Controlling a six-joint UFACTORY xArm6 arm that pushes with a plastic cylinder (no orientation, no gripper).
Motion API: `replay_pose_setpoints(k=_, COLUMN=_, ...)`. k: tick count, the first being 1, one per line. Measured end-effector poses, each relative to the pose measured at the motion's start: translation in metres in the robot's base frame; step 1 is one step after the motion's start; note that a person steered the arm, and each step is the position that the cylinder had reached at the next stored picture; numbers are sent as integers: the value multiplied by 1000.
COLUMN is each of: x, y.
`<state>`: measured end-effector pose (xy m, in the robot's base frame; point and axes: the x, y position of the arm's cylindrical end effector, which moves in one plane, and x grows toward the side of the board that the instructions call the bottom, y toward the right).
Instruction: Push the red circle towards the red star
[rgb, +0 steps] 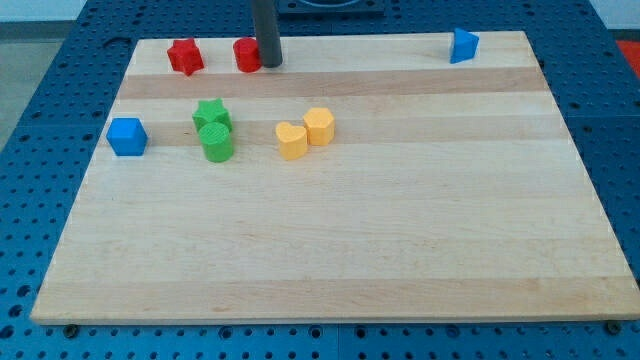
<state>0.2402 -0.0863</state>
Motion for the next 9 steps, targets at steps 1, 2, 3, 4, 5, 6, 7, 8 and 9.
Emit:
replay_pose_setpoints(k=1, x=-6, y=1)
replay_pose_setpoints(k=2, x=-6, y=-10)
replay_pose_setpoints(k=3, x=-6, y=-17)
replay_pose_setpoints(k=4, x=-4, y=-31)
replay_pose_setpoints(k=5, x=-1, y=-41)
replay_pose_setpoints(k=6, x=-1, y=-42)
replay_pose_setpoints(k=7, x=0, y=-46)
replay_pose_setpoints(k=8, x=0, y=-50)
replay_pose_setpoints(k=9, x=0, y=-55)
